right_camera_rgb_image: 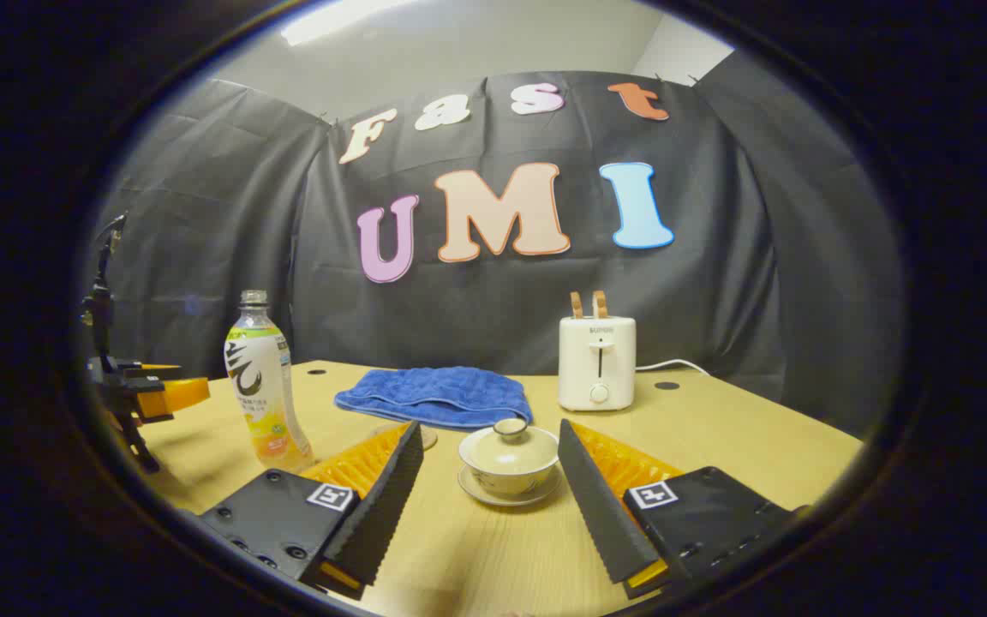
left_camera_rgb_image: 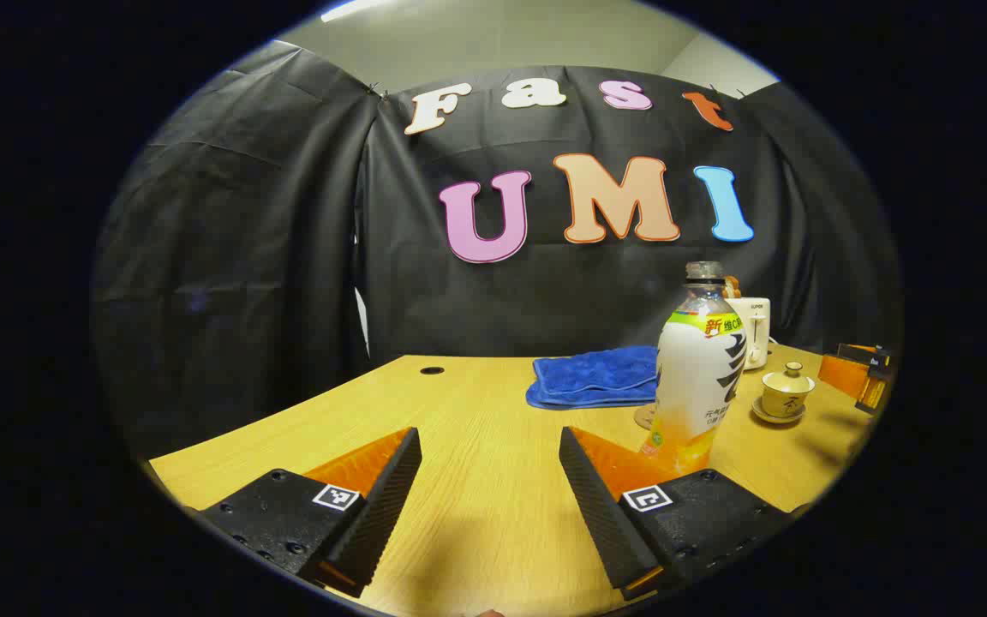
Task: Open the teacup lid with one hand, grasp the water bottle and pour water into the teacup with the other hand; after pouring, place the water bottle on the coaster and then close the teacup lid.
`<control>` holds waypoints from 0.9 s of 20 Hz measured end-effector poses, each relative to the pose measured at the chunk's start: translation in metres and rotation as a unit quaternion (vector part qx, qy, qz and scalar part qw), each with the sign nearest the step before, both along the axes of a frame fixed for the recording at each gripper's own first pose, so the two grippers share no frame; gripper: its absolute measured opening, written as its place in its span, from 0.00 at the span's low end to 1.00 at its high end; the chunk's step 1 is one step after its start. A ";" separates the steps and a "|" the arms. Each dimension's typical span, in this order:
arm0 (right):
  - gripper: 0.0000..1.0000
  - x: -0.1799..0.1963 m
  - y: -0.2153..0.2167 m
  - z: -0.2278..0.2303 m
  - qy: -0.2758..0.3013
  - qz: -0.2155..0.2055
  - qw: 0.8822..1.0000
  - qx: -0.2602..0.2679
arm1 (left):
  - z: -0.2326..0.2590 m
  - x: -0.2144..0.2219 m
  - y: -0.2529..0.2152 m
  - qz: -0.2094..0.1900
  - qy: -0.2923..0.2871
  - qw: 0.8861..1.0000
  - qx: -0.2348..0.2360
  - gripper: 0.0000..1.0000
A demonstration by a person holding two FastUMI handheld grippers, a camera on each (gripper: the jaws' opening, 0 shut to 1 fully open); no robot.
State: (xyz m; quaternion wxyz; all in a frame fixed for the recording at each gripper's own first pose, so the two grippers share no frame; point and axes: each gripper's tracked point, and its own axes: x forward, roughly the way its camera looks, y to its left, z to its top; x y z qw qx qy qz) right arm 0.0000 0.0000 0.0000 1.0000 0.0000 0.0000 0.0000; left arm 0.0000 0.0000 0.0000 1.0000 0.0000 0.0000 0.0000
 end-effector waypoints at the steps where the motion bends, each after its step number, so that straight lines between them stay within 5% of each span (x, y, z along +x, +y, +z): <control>1: 1.00 0.000 0.000 0.000 0.000 -0.001 1.000 0.000 | -0.001 0.001 -0.002 -0.003 -0.003 1.000 -0.001 0.95; 18: 1.00 -0.001 -0.004 0.000 -0.001 -0.012 1.000 0.000 | 0.003 0.001 -0.003 -0.004 -0.031 0.999 -0.006 0.95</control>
